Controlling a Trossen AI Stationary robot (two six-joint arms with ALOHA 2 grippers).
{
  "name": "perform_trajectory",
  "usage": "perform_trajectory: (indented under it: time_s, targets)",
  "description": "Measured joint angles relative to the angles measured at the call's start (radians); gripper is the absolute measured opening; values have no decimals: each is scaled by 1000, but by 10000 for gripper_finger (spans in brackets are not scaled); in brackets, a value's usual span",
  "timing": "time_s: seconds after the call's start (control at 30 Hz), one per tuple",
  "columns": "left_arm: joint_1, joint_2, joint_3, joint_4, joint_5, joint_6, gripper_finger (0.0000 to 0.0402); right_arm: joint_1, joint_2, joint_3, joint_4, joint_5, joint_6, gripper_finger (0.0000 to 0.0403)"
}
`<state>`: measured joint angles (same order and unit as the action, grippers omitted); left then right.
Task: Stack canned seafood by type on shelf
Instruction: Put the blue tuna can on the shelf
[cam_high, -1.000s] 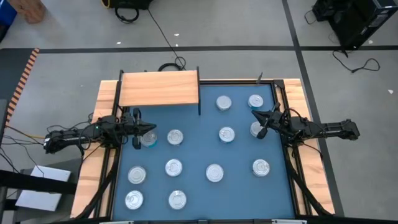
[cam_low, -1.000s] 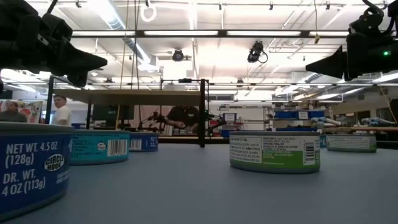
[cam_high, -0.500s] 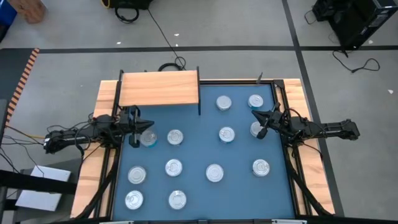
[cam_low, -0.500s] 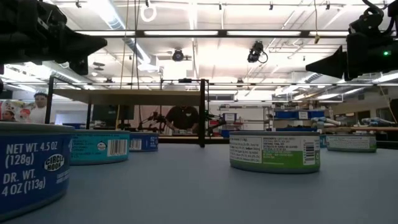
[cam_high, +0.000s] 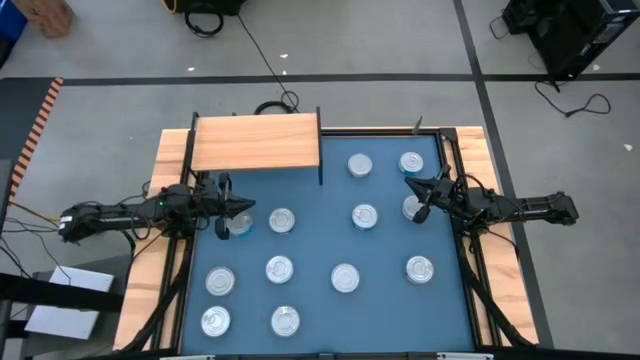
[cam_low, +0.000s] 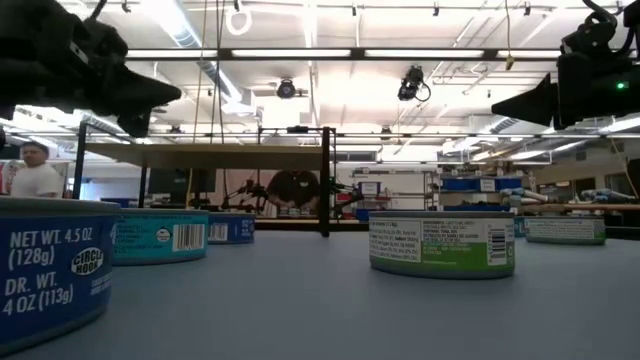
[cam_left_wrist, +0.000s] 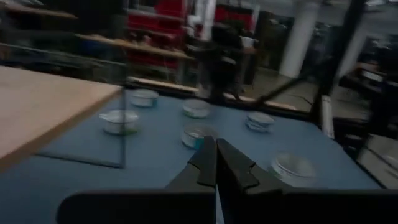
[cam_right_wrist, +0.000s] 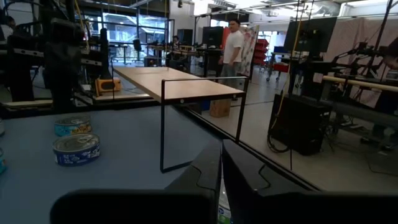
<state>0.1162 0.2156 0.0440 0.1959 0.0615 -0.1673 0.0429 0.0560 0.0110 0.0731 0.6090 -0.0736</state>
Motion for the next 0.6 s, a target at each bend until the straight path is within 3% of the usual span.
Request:
perform_trajectory:
  time_s: [0.1, 0.43, 0.6]
  targets:
    - [0, 74, 56, 4, 75, -9, 6, 0, 0, 0, 0, 0, 0, 27]
    - [-1, 406, 281, -14, 160, 73, 4, 0, 0, 0, 0, 0, 0, 27]
    - [-1, 568, 421, -155, 170, 139, 3, 0, 0, 0, 0, 0, 0, 27]
